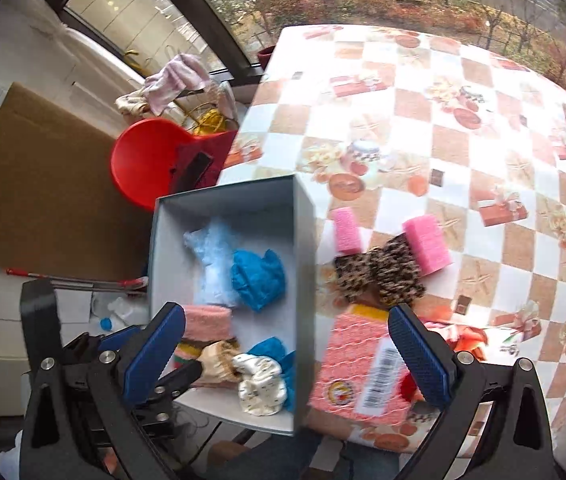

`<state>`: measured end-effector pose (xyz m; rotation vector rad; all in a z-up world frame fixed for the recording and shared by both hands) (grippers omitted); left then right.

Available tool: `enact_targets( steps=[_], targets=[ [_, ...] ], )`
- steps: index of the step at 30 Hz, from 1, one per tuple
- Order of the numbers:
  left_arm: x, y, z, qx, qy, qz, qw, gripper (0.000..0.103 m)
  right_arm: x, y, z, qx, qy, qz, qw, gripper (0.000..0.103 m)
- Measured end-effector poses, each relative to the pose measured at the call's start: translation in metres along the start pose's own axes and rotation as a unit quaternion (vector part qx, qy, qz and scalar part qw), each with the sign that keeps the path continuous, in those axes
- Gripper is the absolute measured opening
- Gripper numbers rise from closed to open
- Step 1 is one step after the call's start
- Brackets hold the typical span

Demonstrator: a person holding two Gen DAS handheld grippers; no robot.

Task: Organize soft objects
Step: 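Move the right tool toward the leopard-print scrunchie beside the pink sponges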

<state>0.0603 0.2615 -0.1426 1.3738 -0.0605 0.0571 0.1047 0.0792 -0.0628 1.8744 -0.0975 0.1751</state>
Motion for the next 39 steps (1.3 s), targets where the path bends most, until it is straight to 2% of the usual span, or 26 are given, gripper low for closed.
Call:
enact_targets(
  steps=[5, 9, 14, 19, 22, 26, 30, 32, 35, 37, 39],
  targets=[
    [0.003, 0.01, 0.023, 0.0, 0.004, -0.002, 1.0, 0.103, 0.016, -0.025, 0.071, -0.074, -0.034, -0.046, 0.996, 0.103],
    [0.005, 0.014, 0.033, 0.0, 0.01, -0.007, 0.9999, 0.103, 0.02, -0.061, 0.107, -0.079, -0.039, -0.092, 0.992, 0.102],
    [0.016, 0.021, 0.045, -0.012, 0.021, -0.001, 0.9997, 0.103, 0.027, -0.112, 0.114, -0.05, -0.013, -0.147, 0.988, 0.102],
    [0.04, 0.025, 0.07, -0.035, 0.016, 0.007, 0.9992, 0.103, 0.03, -0.159, 0.111, -0.093, 0.063, -0.19, 0.975, 0.102],
    [0.057, 0.019, 0.086, -0.045, 0.012, 0.002, 0.9989, 0.103, 0.028, -0.173, 0.118, -0.14, 0.094, -0.192, 0.967, 0.102],
    [0.079, 0.004, 0.114, -0.05, -0.006, -0.013, 0.9987, 0.103, 0.028, -0.173, 0.14, -0.147, 0.081, -0.187, 0.968, 0.102],
    [0.093, -0.009, 0.14, -0.046, -0.03, -0.023, 0.9982, 0.103, 0.031, -0.162, 0.177, -0.147, 0.038, -0.175, 0.973, 0.102],
    [0.097, -0.018, 0.15, -0.046, -0.038, -0.032, 0.9977, 0.103, 0.032, -0.156, 0.205, -0.181, 0.021, -0.171, 0.968, 0.102],
    [0.102, -0.032, 0.161, -0.045, -0.043, -0.048, 0.9969, 0.103, 0.031, -0.144, 0.25, -0.192, -0.029, -0.167, 0.967, 0.102],
    [0.105, -0.039, 0.164, -0.044, -0.041, -0.058, 0.9966, 0.103, 0.03, -0.128, 0.278, -0.203, -0.067, -0.148, 0.965, 0.102],
    [0.11, -0.042, 0.165, -0.046, -0.034, -0.062, 0.9964, 0.103, 0.027, -0.111, 0.295, -0.163, -0.109, -0.126, 0.972, 0.102]
  ],
)
Point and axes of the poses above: each gripper's, at about its wrist camera, not at the fingertips, and y roughly against the way its jaws point, z to its right, x to its top, the point moved 4 cm from there along -y, roughly the way its jaws point, and after that the axes turned 1 degree about -z, right-handed, at the moved point
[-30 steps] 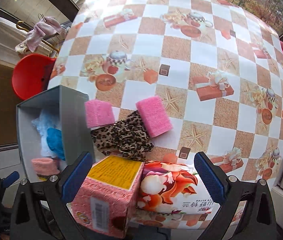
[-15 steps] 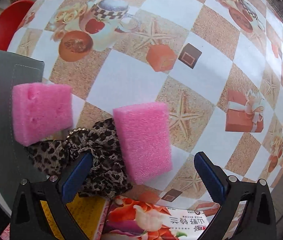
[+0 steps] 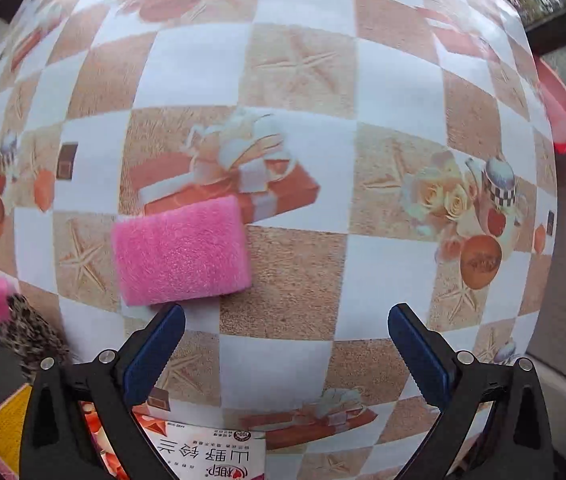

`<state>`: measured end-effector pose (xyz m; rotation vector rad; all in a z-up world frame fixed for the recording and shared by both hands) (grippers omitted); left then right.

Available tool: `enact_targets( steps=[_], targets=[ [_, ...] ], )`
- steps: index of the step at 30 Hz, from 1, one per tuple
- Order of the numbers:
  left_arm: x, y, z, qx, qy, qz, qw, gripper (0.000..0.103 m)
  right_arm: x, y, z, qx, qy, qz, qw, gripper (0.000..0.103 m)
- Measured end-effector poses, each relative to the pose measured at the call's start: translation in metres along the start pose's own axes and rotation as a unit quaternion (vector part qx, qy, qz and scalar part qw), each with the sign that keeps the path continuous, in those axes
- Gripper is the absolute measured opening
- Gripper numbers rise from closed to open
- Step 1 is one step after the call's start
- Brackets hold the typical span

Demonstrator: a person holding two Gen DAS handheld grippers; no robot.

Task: Organize soft objects
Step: 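Move the right tool toward the leopard-print scrunchie beside the pink sponges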

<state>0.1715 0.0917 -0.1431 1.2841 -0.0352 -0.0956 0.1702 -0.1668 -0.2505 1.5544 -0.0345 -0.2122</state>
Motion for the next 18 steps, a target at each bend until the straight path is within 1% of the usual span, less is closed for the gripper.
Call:
enact_targets(
  steps=[1, 3, 5, 8, 10, 11, 13, 14, 15, 17, 18],
  targets=[
    [0.002, 0.001, 0.0, -0.004, 0.004, 0.001, 1.0, 0.103, -0.002, 0.004, 0.006, 0.029, -0.014, 0.0, 0.999, 0.102],
    [0.006, 0.006, -0.001, -0.007, 0.014, 0.006, 0.9999, 0.103, -0.007, 0.012, 0.009, 0.062, -0.026, 0.004, 0.998, 0.102],
    [0.008, 0.014, -0.005, -0.009, 0.023, 0.015, 0.9996, 0.103, -0.013, 0.021, -0.006, 0.092, -0.007, 0.011, 0.996, 0.103],
    [0.008, 0.027, -0.012, -0.004, 0.037, 0.028, 0.9989, 0.103, -0.016, 0.033, -0.059, 0.161, 0.062, 0.005, 0.985, 0.103],
    [0.005, 0.035, -0.02, -0.001, 0.047, 0.037, 0.9982, 0.103, -0.019, 0.043, -0.103, 0.189, 0.121, 0.007, 0.974, 0.102],
    [0.003, 0.038, -0.023, 0.001, 0.053, 0.039, 0.9978, 0.103, -0.021, 0.046, -0.123, 0.196, 0.149, 0.011, 0.969, 0.102],
    [-0.003, 0.044, -0.032, 0.004, 0.064, 0.042, 0.9971, 0.103, -0.02, 0.045, -0.158, 0.196, 0.2, 0.015, 0.96, 0.102],
    [-0.007, 0.046, -0.035, 0.005, 0.068, 0.043, 0.9967, 0.103, -0.021, 0.042, -0.174, 0.186, 0.223, 0.01, 0.957, 0.102],
    [-0.01, 0.047, -0.039, 0.006, 0.073, 0.042, 0.9964, 0.103, -0.021, 0.035, -0.179, 0.174, 0.242, 0.002, 0.954, 0.102],
    [-0.015, 0.047, -0.045, 0.007, 0.082, 0.041, 0.9958, 0.103, -0.023, 0.021, -0.196, 0.134, 0.279, -0.012, 0.951, 0.102],
    [-0.016, 0.047, -0.047, 0.007, 0.086, 0.039, 0.9955, 0.103, -0.027, 0.009, -0.195, 0.109, 0.294, -0.02, 0.949, 0.102]
  ],
)
Point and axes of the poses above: each gripper's, at about its wrist camera, not at the fingertips, and y roughly against the way its jaws point, z to its right, x to its top, the point moved 4 cm from there along -y, roughly the way its jaws point, and after that the axes turned 1 degree about -z, right-handed, at the moved point
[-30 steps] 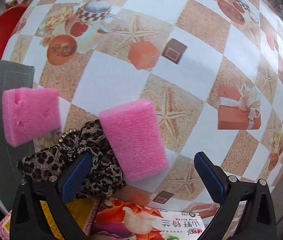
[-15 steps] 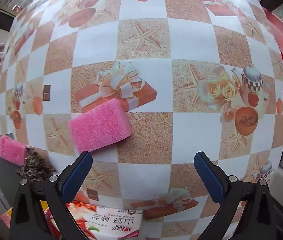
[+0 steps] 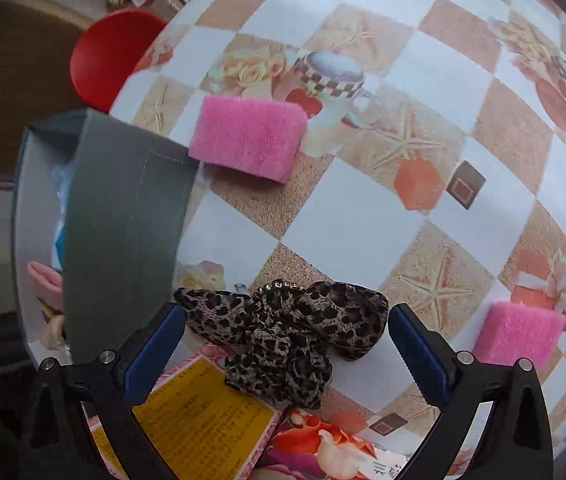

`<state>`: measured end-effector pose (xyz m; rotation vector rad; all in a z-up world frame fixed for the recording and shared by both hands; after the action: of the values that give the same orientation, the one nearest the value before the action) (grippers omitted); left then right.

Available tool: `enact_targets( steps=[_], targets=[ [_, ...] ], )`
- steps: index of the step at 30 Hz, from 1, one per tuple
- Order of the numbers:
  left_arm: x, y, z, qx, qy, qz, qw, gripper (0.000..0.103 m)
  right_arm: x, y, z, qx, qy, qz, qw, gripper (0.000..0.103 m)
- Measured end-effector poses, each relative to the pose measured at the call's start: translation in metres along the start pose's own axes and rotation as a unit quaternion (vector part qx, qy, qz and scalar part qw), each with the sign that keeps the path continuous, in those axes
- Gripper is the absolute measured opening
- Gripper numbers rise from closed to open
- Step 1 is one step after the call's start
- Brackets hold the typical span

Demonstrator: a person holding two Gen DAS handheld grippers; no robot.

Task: Organize soft objects
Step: 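Move the right tool toward the leopard-print scrunchie beside the pink sponges, then grasp the leopard-print scrunchie with the right tool and lift it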

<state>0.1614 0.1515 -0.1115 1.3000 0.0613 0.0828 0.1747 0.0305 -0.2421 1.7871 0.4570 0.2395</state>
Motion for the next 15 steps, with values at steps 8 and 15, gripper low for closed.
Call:
enact_targets(
  steps=[8, 15],
  targets=[
    [0.004, -0.006, 0.002, 0.001, -0.004, -0.005, 1.0, 0.103, -0.031, -0.026, 0.026, -0.167, 0.017, -0.03, 0.985, 0.102],
    [0.014, -0.013, 0.036, 0.0, -0.042, -0.011, 0.9991, 0.103, -0.065, 0.001, 0.1, -0.236, -0.059, -0.01, 0.97, 0.102]
  ],
)
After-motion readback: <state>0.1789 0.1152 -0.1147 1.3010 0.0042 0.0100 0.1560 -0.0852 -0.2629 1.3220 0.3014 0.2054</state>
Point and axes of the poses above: each gripper's, at about its wrist camera, not at the fingertips, and y roughly against the way its jaws point, z to its right, x to its top, the point moved 4 cm from there along -y, roughly the way its jaws point, and after that the axes turned 1 degree about -z, right-handed, at the moved point
